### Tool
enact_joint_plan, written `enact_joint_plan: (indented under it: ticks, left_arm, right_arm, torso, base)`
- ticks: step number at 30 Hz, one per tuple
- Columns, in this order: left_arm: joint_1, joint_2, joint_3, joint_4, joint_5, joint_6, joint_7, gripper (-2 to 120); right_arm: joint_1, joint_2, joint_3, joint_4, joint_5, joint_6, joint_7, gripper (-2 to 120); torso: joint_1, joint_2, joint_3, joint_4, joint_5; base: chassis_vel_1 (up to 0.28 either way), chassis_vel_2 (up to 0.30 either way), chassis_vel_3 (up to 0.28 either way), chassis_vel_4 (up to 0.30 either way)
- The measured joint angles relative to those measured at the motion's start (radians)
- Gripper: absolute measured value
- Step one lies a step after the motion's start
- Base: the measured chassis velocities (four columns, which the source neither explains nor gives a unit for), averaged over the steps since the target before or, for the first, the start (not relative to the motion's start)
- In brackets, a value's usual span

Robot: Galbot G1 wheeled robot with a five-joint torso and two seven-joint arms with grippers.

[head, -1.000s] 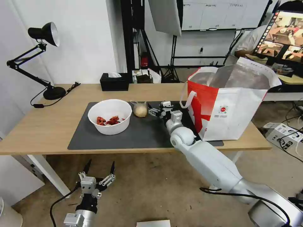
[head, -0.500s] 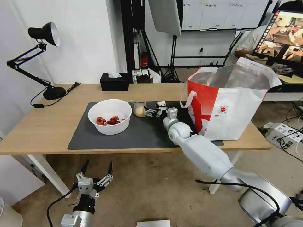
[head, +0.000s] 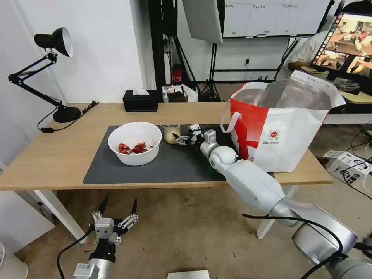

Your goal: Pick up the trash from the table and place it into the takeout bag.

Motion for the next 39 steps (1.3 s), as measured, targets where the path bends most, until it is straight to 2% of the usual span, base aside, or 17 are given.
enact_joint_plan:
  ticks: [10, 39]
  left_arm:
    - [0.01, -0.01, -0.002, -0.013, 0.005, -0.001, 0.0, 100]
    - [0.031, -0.032, -0.003, -0.033, 0.024, -0.017, 0.003, 100]
  right_arm:
    - [0.025, -0.009, -0.03, -0.018, -0.016, 0.003, -0.049, 100]
    - [0.032, -0.025, -0.038, 0.037, -0.012, 0.024, -0.053, 100]
  torso:
    - [0.0, 0.0, 0.0, -0.0001, 0.0]
    - [0.0, 0.0, 0.0, 0.0, 0.0]
  base:
    - [0.0, 0.0, 0.0, 0.0]
    - [0.0, 0.0, 0.0, 0.0]
